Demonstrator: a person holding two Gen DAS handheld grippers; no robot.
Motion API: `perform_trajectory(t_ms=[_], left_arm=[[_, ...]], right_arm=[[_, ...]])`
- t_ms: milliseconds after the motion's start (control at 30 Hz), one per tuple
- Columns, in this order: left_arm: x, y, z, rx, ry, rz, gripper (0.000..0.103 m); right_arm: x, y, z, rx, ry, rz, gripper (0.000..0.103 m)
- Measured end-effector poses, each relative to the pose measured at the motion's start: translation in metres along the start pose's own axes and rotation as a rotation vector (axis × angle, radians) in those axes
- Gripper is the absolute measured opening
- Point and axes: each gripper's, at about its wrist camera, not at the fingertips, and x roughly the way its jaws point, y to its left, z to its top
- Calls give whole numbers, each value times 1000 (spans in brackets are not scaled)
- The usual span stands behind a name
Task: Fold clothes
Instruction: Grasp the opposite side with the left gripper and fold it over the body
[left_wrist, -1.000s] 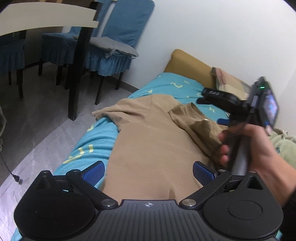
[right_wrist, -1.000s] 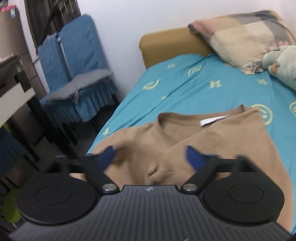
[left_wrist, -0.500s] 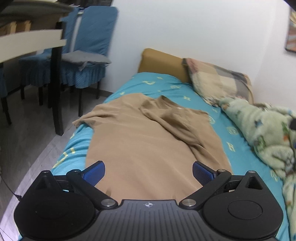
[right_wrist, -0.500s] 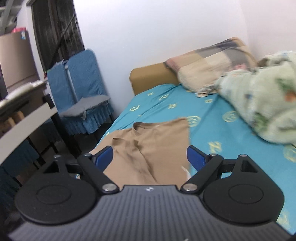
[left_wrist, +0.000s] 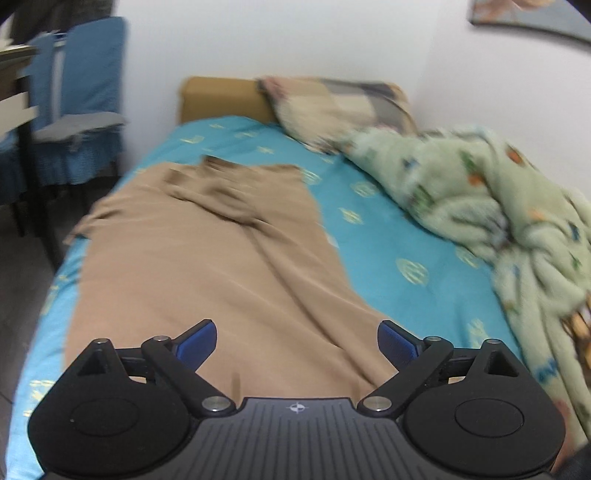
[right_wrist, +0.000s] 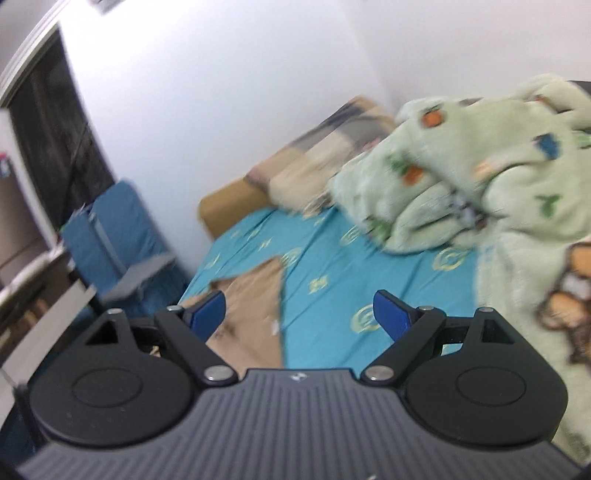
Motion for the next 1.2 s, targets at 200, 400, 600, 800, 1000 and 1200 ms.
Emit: perform_trajectory(t_ms=[200,400,600,800,1000,1200], left_arm=[[32,-84,-13,145,73,-98,85],[79,-160,-38,264,148,-205,81],[118,-204,-66,401,209,-180,74],[128,-196,-75,419,166,-85,23],[110,-164,-52,272,144,-123,3],[30,-128,-22,170,40,-183,3]], right_arm=[[1,-33,3,93,-26,-27,88],[10,-54,1,165,-42,-75,88],[21,-68,-3,211,-41,-151,89],[29,-69,-6,203,-32,-191,89],[32,-64,-8,181,-28,-217,89],[23,-61,-6,184,-49,-206,88]])
